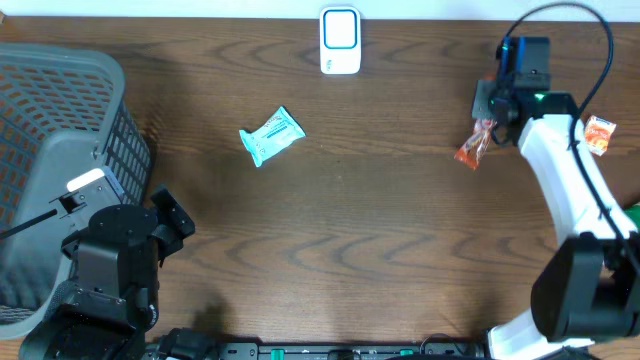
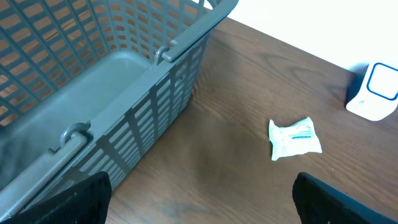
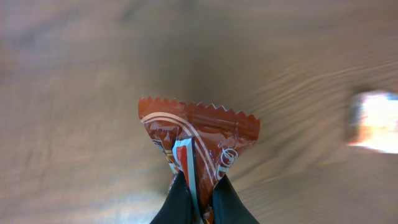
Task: Scan the item barcode
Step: 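Lift the red candy bar with the right gripper toward the scanner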
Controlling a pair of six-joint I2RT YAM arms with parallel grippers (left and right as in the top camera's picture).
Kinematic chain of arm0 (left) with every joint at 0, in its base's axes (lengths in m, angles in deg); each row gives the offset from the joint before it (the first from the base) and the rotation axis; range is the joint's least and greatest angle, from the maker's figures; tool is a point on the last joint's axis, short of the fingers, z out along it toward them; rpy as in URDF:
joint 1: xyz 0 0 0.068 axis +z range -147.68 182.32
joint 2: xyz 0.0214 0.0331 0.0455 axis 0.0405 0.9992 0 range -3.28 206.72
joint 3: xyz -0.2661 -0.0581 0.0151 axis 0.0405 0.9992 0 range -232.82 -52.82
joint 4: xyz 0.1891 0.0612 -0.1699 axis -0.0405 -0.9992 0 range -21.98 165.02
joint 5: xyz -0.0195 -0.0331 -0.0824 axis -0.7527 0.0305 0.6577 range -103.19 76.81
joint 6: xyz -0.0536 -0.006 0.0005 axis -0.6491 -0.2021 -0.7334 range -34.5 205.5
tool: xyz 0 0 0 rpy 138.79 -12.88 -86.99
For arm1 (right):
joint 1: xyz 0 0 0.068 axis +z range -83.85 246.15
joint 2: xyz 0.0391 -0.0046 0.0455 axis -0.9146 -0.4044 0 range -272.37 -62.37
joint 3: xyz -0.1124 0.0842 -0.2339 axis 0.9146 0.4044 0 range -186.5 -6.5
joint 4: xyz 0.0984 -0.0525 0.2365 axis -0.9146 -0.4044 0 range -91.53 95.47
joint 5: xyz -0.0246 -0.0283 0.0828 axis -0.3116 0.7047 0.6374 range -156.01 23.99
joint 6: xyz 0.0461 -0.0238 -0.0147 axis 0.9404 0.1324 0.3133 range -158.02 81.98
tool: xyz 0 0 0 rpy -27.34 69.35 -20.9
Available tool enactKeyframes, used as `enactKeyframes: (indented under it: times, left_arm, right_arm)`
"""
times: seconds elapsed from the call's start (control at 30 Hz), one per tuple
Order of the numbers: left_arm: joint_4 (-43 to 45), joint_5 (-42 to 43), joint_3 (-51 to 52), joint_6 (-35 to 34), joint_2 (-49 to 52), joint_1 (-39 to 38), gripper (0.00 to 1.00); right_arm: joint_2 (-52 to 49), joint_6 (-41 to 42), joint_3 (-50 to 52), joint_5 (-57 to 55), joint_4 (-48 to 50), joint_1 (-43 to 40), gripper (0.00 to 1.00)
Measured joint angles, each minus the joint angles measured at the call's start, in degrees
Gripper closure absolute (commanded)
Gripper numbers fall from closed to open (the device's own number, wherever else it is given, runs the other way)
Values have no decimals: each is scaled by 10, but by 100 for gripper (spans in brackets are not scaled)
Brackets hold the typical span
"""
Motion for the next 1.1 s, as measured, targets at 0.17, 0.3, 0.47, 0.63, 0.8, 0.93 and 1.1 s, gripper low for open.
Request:
enactKeyframes:
  times: [0.17, 0.3, 0.47, 0.63, 0.8, 0.93, 1.1]
  left_arm:
    - [0, 0, 0, 0, 0, 0, 7]
    - [0, 0, 0, 0, 0, 0, 7]
    - [0, 0, 0, 0, 0, 0, 7]
    - [0, 0, 0, 0, 0, 0, 7]
    - [0, 0, 0, 0, 0, 0, 7]
    - [0, 0, 0, 0, 0, 0, 7]
    - [0, 0, 0, 0, 0, 0, 7]
  right_arm:
    - [-8, 60, 0, -207, 35, 73, 99]
    - [-43, 82, 2, -343, 53, 121, 99]
    - [-104, 127, 3, -477, 56, 169, 99]
    - [-161, 150, 4, -527, 59, 207, 99]
    - [-210, 154, 7, -541, 59, 253, 98]
    - [-220, 154, 8, -541, 60, 293, 98]
    - [-220, 158, 8, -534, 72, 333, 98]
